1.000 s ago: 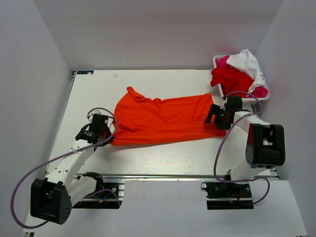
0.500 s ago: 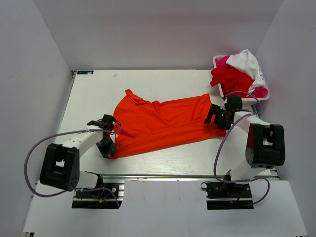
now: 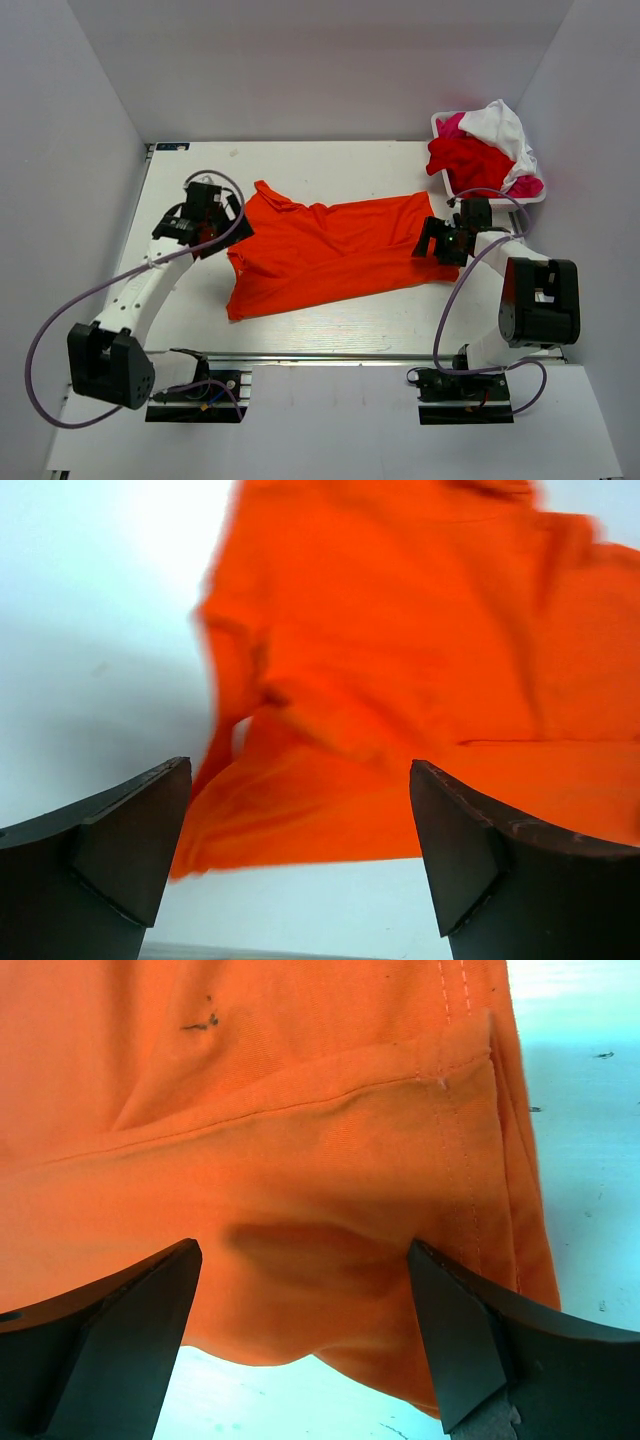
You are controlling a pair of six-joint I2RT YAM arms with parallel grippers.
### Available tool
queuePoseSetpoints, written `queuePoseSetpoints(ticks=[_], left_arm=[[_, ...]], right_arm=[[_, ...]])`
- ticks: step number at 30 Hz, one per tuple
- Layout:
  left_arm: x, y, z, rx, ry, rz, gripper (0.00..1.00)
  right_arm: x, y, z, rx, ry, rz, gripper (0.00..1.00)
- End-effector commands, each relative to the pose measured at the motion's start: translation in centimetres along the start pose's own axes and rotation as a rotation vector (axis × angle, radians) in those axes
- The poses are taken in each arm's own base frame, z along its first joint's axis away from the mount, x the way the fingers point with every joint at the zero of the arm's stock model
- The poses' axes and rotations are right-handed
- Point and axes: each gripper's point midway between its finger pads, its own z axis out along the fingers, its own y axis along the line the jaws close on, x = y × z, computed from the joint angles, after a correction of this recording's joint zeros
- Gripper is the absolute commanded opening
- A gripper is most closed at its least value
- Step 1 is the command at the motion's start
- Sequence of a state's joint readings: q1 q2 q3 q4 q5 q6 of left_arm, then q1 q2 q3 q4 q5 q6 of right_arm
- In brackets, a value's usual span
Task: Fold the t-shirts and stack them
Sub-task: Fold the flattened tshirt in 1/3 of the way
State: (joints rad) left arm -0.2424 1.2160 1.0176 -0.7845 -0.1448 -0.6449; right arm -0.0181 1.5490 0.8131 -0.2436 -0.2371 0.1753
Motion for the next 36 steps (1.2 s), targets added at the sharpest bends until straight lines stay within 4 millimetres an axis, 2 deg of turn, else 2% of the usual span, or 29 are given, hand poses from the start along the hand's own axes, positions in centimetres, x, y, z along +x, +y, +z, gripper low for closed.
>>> queuePoseSetpoints(ticks=[1,3,5,8,10,13,17,20,22,23,25,26,29,30,34,36], left_arm=[[-0.6,-5.3,1.5,0.244,0.031,0.131,1.00],[-0.2,-6.5,2.6,0.296,0.071,0.157,1.00],[1.2,-6.6,4.4,0.283,0.139,0.174,1.00],[2.4,-7.2,5.7,0.296,0.194,0.193,1.00],[3.2,-7.9,5.9,0.317,0.221,0.222,1.00],[4.5,-7.3,6.6,0.275,0.257,0.250,1.00],[5.1,-6.3,7.3,0.201,0.287,0.263,1.00],[5.2,-6.8,7.1,0.213,0.296,0.281,1.00],[4.3,-6.5,7.0,0.177,0.271,0.294,1.00],[3.5,-7.1,6.3,0.183,0.243,0.301,1.00],[2.0,-6.9,4.8,0.165,0.189,0.311,1.00],[1.4,-6.8,4.3,0.153,0.169,0.311,1.00],[0.6,-4.3,3.4,0.014,0.120,0.290,0.99],[0.7,-3.3,3.6,-0.036,0.114,0.286,0.96],[2.0,-1.8,5.1,-0.116,0.165,0.295,0.85],[2.9,-1.4,6.8,-0.139,0.199,0.303,0.74]], right_arm=[[0.6,0.5,-0.4,-0.034,0.006,-0.014,0.90],[0.7,0.4,-0.4,-0.030,0.009,-0.017,0.90],[0.5,0.3,-0.4,-0.023,0.002,-0.018,0.90],[0.7,0.1,-0.3,-0.015,0.008,-0.016,0.90],[0.5,0.0,-0.4,-0.011,0.006,-0.013,0.90],[0.6,-0.1,-0.2,-0.005,0.012,-0.009,0.90],[0.7,-0.2,0.0,0.001,0.019,-0.008,0.90],[0.8,-0.3,0.1,0.001,0.026,-0.006,0.90],[0.8,-0.3,0.1,0.003,0.027,-0.006,0.90],[0.8,-0.3,0.1,0.002,0.025,-0.006,0.90],[0.7,-0.4,0.1,0.005,0.022,-0.004,0.90],[0.7,-0.4,0.1,0.003,0.022,-0.007,0.90],[1.0,-0.6,0.1,0.016,0.027,-0.001,0.90],[0.9,-0.8,0.1,0.024,0.028,-0.002,0.90],[1.0,-0.8,0.2,0.027,0.031,-0.001,0.90],[1.1,-0.9,0.2,0.032,0.035,0.001,0.90]])
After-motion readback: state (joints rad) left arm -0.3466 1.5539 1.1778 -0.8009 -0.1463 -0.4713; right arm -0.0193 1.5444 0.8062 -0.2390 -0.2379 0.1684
